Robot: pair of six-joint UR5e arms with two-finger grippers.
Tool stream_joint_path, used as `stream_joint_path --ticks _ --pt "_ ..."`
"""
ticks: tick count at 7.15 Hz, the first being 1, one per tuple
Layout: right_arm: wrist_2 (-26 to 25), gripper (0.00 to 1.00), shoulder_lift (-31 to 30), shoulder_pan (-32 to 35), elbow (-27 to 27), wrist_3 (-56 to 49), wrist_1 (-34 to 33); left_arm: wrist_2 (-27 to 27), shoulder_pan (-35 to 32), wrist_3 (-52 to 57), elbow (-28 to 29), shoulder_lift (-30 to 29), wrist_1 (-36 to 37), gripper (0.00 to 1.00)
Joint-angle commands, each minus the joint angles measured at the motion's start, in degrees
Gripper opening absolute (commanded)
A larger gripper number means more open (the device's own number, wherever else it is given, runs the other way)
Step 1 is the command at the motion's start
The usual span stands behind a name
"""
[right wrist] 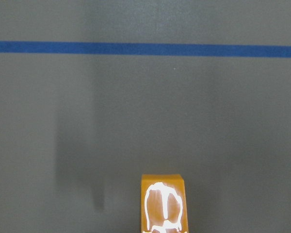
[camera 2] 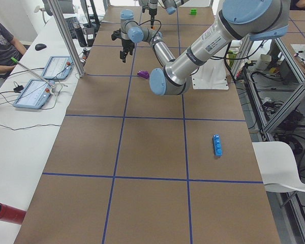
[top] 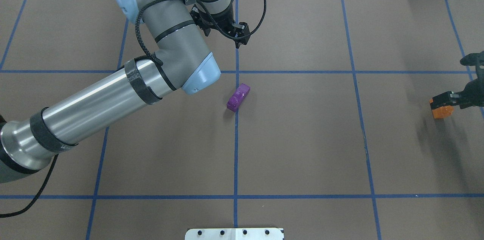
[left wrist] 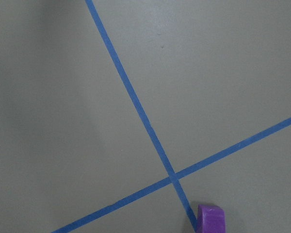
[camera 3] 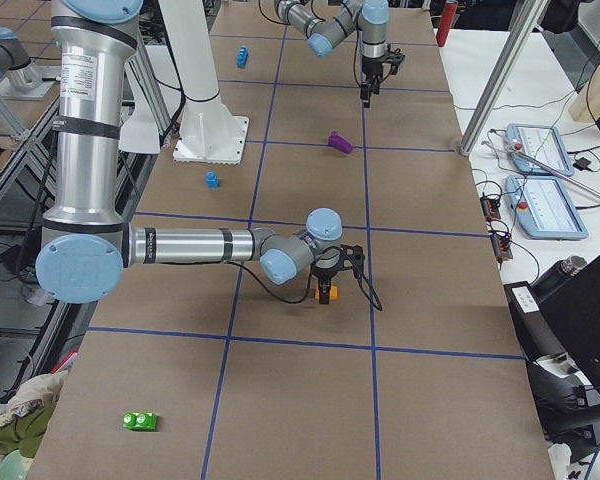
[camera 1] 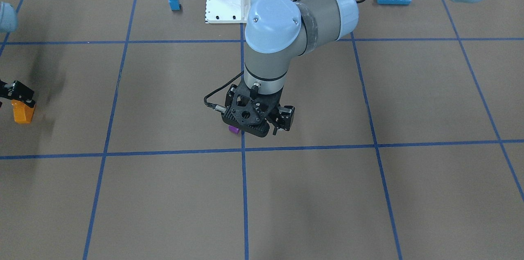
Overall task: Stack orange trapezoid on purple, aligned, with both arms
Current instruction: 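Grasp the orange trapezoid with the right gripper while the left arm withdraws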
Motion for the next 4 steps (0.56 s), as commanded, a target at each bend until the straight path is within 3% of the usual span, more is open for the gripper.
stream_joint_path --ticks 1,2,3,4 --pt "-0.3 0.94 1.1 -0.8 -1.8 0.0 0.0 -0.1 0.0 -0.1 -0.4 0.2 0.0 1.0" --pt "0.2 0.52 1.1 -0.8 -1.8 0.0 0.0 -0.1 0.0 -0.1 -0.4 0.2 0.0 1.0" --pt "0.2 0.02 1.1 -0.8 -1.9 -0.8 0.0 -0.1 0.0 -0.1 -0.4 0.3 0.0 1.0" --pt "0.2 0.0 1.0 -0.8 -1.9 -0.9 -0.1 -0.2 0.0 -0.2 -0.4 0.3 0.0 1.0"
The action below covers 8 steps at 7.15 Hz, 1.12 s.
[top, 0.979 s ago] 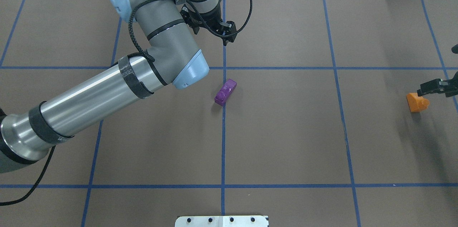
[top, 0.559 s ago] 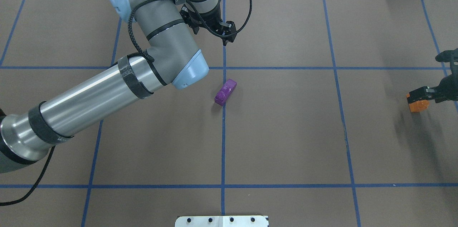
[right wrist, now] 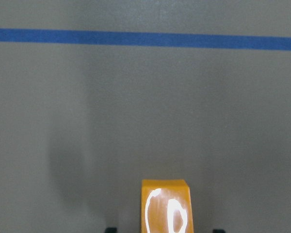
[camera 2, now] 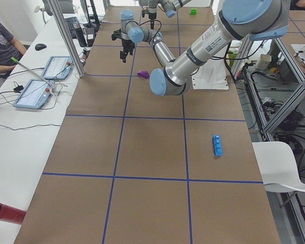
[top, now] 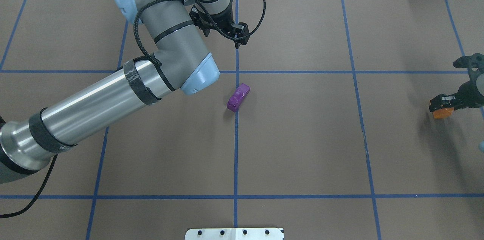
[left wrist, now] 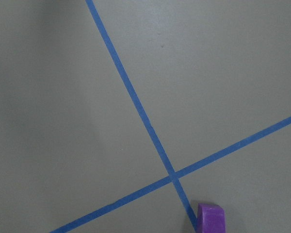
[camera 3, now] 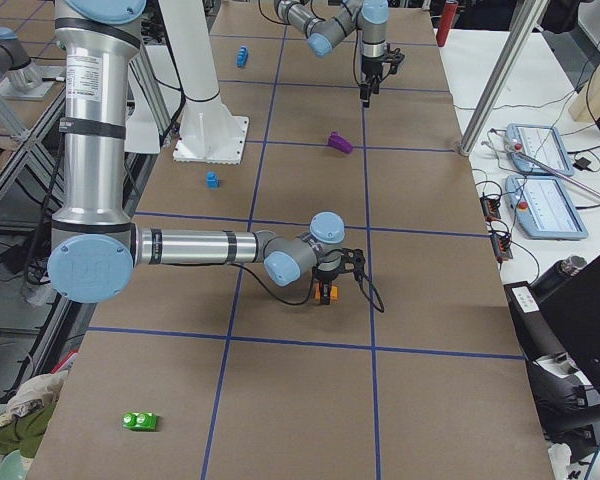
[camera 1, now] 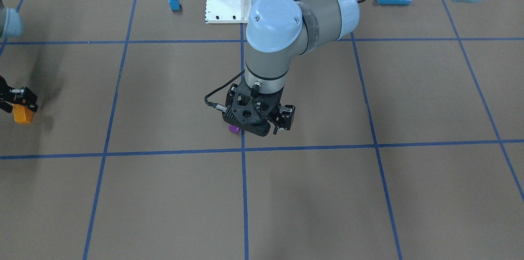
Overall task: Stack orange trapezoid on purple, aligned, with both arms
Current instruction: 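Grasp the orange trapezoid with the right gripper while the left arm withdraws, then carry the orange trapezoid with the right gripper above the purple block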
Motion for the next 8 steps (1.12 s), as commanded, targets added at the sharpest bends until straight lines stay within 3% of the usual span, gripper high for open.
stream_joint_path --ticks 1,3,5,6,8 --pt "0.2 0.0 0.0 0.0 0.4 -0.3 -0.2 -0.1 0.0 -0.1 -0.4 0.1 0.6 1.0" --pt "3.7 0.0 4.2 2.6 4.3 0.4 -7.4 -0.2 -0.6 0.1 -3.5 0.1 4.9 1.0" --pt "5.2 0.0 12.1 2.8 10.6 1.9 -21.5 -1.1 -3.3 4.0 -6.3 2.5 8.9 1.0" --pt "5.2 0.0 18.4 2.2 10.0 7.9 -23.1 -2.6 -6.1 8.6 -9.4 5.7 11.8 1.0" --pt "4.7 0.0 30.3 -4.9 9.6 24.8 -29.0 -4.2 -12.4 20.5 -16.8 17.7 13.4 1.0"
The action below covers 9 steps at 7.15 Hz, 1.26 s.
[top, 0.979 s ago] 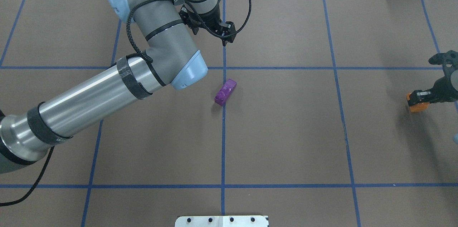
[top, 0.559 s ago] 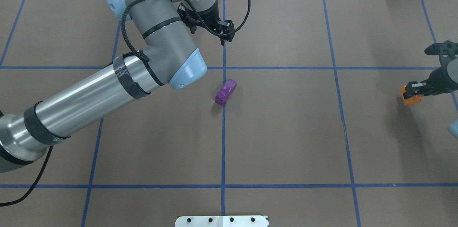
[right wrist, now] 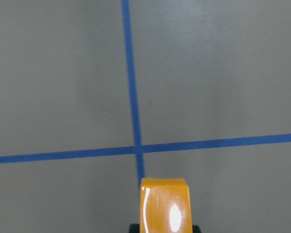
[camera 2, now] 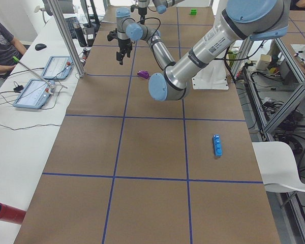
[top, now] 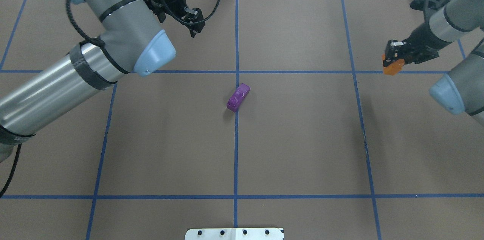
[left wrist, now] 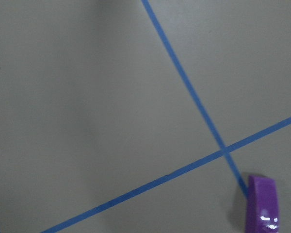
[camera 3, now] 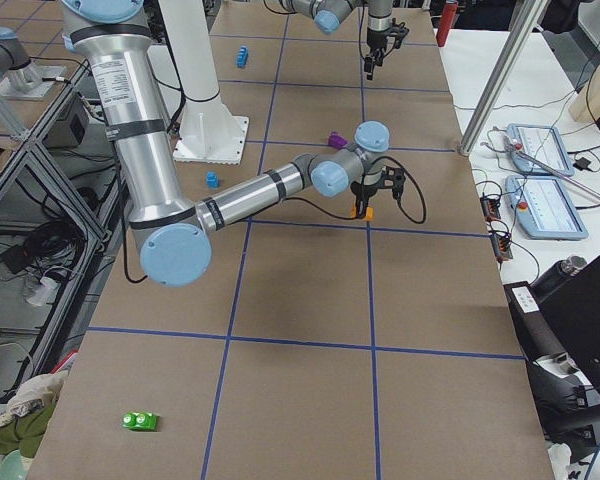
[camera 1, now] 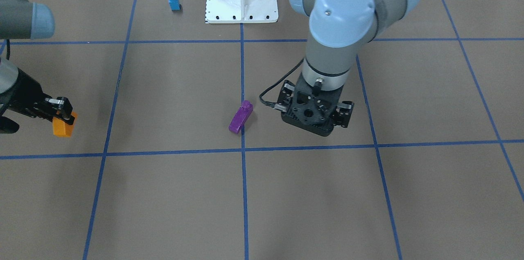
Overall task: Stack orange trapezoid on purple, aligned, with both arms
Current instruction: 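Carry the orange trapezoid with the right gripper above the purple block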
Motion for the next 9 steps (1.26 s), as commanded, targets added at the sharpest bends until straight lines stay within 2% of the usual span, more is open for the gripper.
stream_joint_path --ticks 1,3,4,5,7,9 --pt "-1.7 0.0 15.4 -7.5 -2.6 20.1 -8.0 -1.8 -7.3 13.2 -4.7 10.8 0.9 1.0" --pt "-7.6 0.0 23.9 -14.8 -5.4 33.3 -10.7 -5.2 -13.4 17.8 -6.3 19.9 -2.2 1.0" --pt "-7.9 0.0 27.2 -17.3 -7.6 40.2 -10.7 -5.2 -15.2 20.4 -6.4 23.3 -3.2 1.0" --pt "-11.0 0.0 30.2 -20.2 -10.1 45.6 -10.7 -5.3 -16.7 20.9 -6.4 24.7 -3.2 1.0" --pt "-15.9 0.0 36.0 -24.1 -18.5 53.4 -10.1 -5.8 -17.1 20.9 -6.4 26.2 -3.8 1.0" --pt "-16.5 0.0 37.1 -24.8 -20.1 54.6 -10.0 -5.8 -17.1 20.9 -6.3 27.3 -5.0 1.0"
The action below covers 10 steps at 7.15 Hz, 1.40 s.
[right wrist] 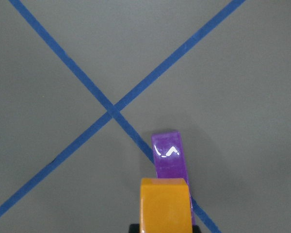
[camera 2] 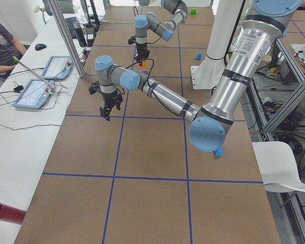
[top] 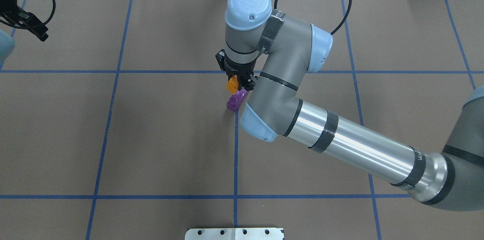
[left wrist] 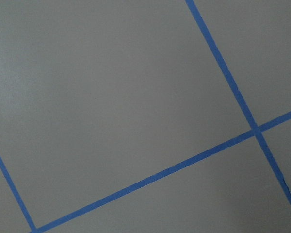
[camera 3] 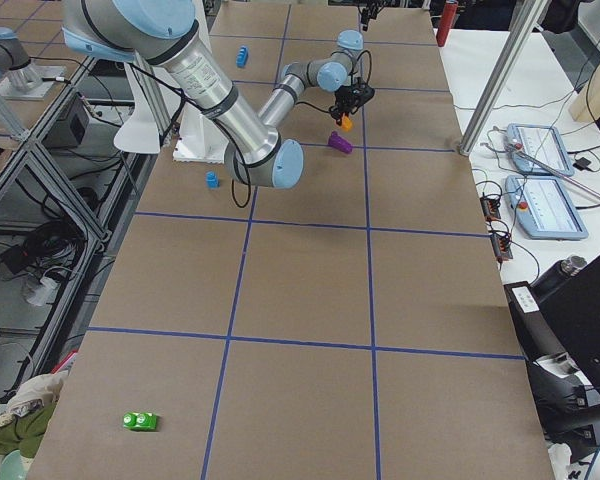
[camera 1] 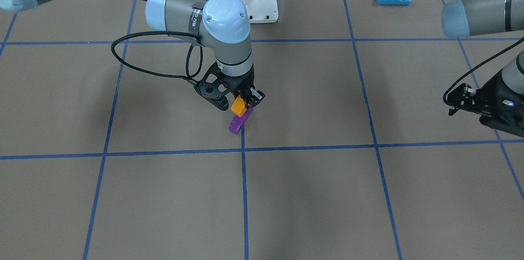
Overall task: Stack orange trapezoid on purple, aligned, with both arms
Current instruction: 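Carry the orange trapezoid with the right gripper above the purple block, then align and lower the orange trapezoid onto the purple block with the right gripper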
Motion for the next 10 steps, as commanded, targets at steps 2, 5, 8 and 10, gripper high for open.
stream_joint_path --ticks 2,5,8,10 --pt "-0.6 0.0 0.7 -0.7 -1.7 1.2 0.1 0.0 0.1 0.0 0.1 0.6 -0.5 1.0" --pt "-0.6 0.0 0.3 -1.4 -2.2 1.2 0.2 0.0 0.2 -0.1 0.0 0.6 -0.5 1.0" --pt "-0.6 0.0 0.2 -1.6 -2.4 1.3 0.2 0.0 0.2 -0.1 0.0 0.6 -0.5 1.0" --pt "-0.6 0.0 0.2 -1.8 -3.2 1.2 0.3 0.0 0.2 -0.1 0.1 0.6 -0.5 1.0"
